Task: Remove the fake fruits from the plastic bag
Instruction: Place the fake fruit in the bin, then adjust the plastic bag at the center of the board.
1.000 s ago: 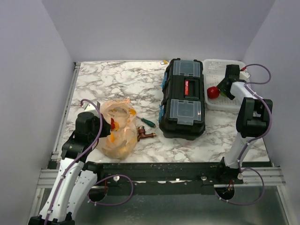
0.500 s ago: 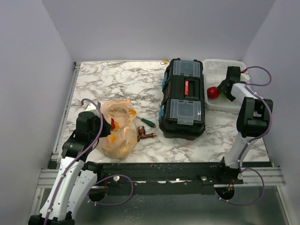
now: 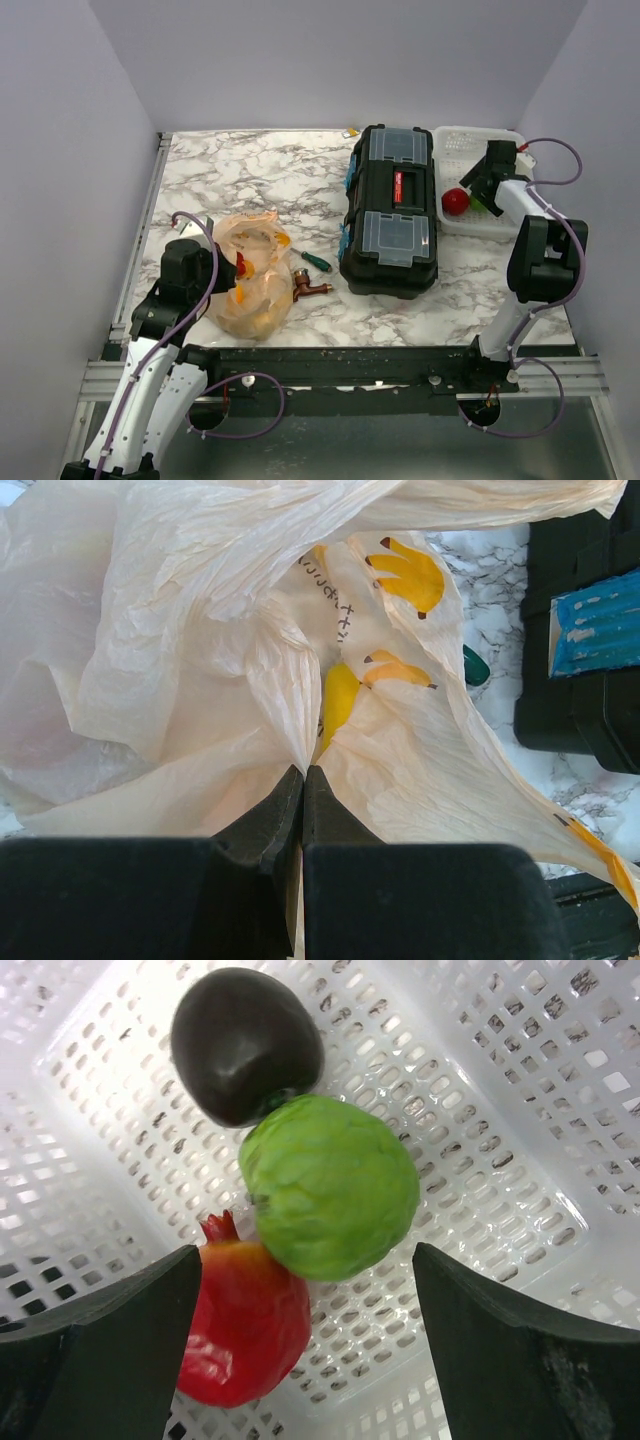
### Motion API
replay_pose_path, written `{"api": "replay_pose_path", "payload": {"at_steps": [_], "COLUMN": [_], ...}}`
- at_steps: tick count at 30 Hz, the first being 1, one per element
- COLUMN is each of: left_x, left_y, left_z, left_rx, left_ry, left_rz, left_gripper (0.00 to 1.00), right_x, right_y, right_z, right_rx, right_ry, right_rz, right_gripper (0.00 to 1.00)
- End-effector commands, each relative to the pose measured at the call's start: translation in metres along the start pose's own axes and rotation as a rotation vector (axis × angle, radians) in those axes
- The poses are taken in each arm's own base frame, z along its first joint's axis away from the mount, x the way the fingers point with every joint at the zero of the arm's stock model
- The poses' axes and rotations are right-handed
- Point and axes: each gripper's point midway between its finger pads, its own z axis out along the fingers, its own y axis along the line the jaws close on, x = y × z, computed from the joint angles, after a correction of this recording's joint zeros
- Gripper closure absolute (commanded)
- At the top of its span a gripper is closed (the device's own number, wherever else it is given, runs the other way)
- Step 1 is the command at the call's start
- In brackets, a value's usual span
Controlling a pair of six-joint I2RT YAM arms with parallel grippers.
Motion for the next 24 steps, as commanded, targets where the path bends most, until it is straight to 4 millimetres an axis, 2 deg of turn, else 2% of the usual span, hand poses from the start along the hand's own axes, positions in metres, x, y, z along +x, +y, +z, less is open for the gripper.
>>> {"api": "replay_pose_path", "payload": {"at_steps": [1,4,9,13,16,19,24], "left_x": [-0.009,-0.01,-0.01,-0.011,-0.014,-0.017,-0.022], "left_y": [-0.003,-0.004,-0.004,-0.002,-0.001,-0.001,-0.001], "left_z": [-0.007,-0.007,-0.005,-0.007,-0.012,-0.017,-0.023], "left_rx": [0.007,0.012,0.006,-0.003,-0.011,-0.01,-0.017], "left_ry": [-0.035,-0.043,-0.029,-0.039,-0.059,-0.081,-0.1], "left_rz": [0.002,0.003,0.001,0.001,0.001,0.001,-0.007], "left_gripper": [1.0,1.0,1.0,1.0,1.0,1.0,1.0], "right_x": [-0.013,-0.026,-0.051,-0.051,-0.031,-0.003,0.058], "right_y": [0.005,0.014,0.047,0.079,0.119,0.154,0.203], "right_z": [-0.026,-0.048,-0.109,-0.155,-0.2,-0.249,-0.331], "right_rx": [-0.038,-0.095,-0.27,-0.434,-0.612,-0.796,-1.117], "right_ry": [-0.019,-0.043,-0.157,-0.194,-0.201,-0.206,-0.17], "right_rz": [-0.009,0.004,-0.028,-0.088,-0.185,-0.276,-0.452], "right_gripper": [0.11,0.11,0.15,0.16,0.16,0.16,0.16]}}
